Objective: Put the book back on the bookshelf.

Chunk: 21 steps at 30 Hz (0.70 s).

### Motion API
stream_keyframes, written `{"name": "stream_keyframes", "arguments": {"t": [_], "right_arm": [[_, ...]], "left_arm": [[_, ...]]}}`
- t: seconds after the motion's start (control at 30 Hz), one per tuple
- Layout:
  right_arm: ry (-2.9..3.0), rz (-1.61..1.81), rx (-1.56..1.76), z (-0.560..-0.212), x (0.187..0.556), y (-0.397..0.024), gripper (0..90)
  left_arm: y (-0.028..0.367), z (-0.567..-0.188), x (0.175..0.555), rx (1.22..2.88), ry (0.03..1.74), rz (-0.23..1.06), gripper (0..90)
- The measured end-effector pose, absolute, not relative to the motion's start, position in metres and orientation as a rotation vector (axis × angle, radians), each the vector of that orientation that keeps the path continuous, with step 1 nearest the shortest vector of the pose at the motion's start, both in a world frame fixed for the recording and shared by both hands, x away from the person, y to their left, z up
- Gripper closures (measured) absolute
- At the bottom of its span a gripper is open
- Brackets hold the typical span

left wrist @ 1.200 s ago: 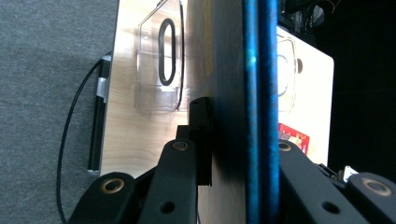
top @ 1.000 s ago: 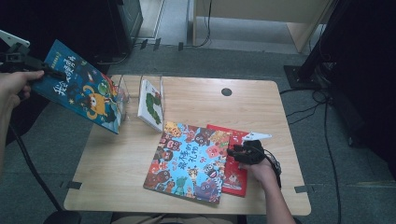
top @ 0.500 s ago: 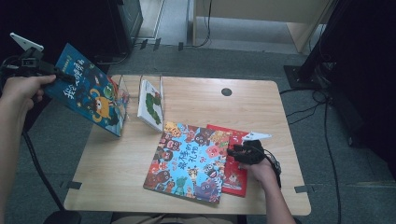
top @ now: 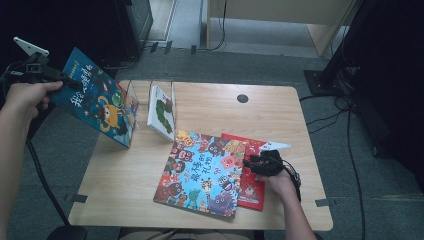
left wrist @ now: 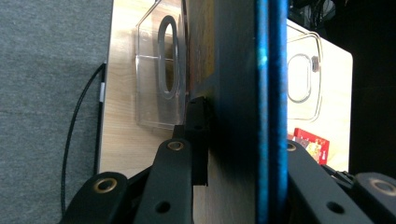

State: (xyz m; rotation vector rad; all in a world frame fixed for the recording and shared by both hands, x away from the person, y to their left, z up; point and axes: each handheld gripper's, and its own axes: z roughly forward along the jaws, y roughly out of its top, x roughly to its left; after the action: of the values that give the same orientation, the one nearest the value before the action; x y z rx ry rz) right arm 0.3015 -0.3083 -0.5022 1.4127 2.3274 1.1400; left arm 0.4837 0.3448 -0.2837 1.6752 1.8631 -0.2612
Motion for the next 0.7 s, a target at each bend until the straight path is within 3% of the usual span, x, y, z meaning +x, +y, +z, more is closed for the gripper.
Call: {"name": "stream_keyframes", "arguments": {"t": [0.7], "right_arm": [[2.33, 1.139, 1.411, -0.502, 0.302, -0.308, 57.5]], "left_arm": [[0.355, -0.26, 0.476, 1.668, 1.844, -0.247, 73.0]]}}
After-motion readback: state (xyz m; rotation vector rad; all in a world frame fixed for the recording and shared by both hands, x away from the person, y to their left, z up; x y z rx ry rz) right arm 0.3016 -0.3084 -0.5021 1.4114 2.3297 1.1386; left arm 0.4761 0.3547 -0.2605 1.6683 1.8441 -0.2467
